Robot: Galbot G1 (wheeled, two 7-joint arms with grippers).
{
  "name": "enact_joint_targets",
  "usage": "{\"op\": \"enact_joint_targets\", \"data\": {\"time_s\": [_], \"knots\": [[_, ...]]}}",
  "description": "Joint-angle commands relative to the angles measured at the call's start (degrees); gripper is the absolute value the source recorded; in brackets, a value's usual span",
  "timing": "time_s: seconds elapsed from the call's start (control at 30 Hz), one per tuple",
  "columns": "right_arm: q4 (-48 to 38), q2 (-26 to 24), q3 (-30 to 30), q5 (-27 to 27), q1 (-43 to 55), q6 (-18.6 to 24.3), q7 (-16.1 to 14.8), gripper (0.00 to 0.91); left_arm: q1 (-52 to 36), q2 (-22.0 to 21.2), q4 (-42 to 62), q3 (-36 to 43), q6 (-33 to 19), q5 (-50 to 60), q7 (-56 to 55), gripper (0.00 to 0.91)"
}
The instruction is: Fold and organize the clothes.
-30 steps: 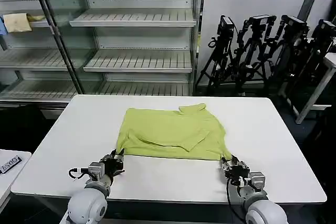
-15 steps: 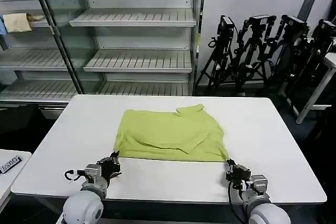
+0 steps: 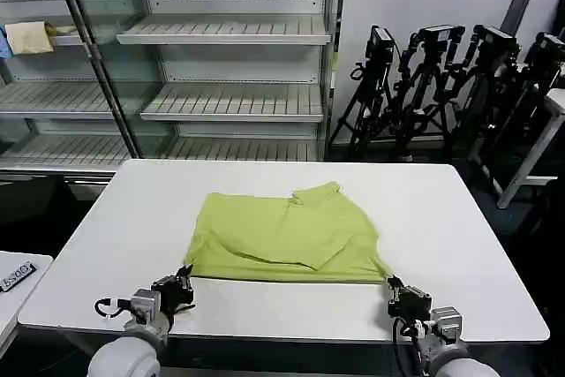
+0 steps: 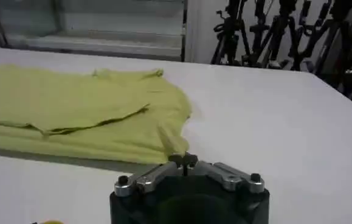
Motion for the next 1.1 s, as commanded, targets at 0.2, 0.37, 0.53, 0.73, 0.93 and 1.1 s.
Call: {"op": "enact_joint_targets", "data": {"time_s": [0.2, 0.37, 0.53, 0.73, 0.93, 1.1], "knots": [[4.81, -1.56, 1.01, -1.73, -6.99, -0.07, 0.14, 0.000, 10.16, 1.21, -6.23, -2.51, -0.14, 0.96, -0.20, 0.020], [5.79, -1.71, 2.06, -2.39, -9.36, -0.05, 0.08, 0.000, 11.15, 1.21, -7.40, -2.85, -0.13, 1.32, -0.30, 0.020], [6.56, -1.59, 2.56, -3.25, -11.51, -0.06, -0.03, 0.000, 12.59, 0.83, -8.36, -3.04, -0.13, 1.83, -0.40, 0.020], [6.85, -1.46, 2.13, -4.59, -11.74, -0.61, 0.11, 0.907, 13.02, 0.63, -8.92, -3.20, -0.10, 2.09, -0.34, 0.907], [6.76, -2.22, 2.11, -5.04, -10.18, -1.84, 0.30, 0.907, 12.26, 1.77, -8.34, -3.76, -0.11, 1.89, 0.13, 0.907], [6.79, -3.43, 2.99, -4.94, -9.03, -1.86, 0.37, 0.907, 11.76, 2.58, -8.21, -4.33, -0.12, 1.73, 0.56, 0.907]]}}
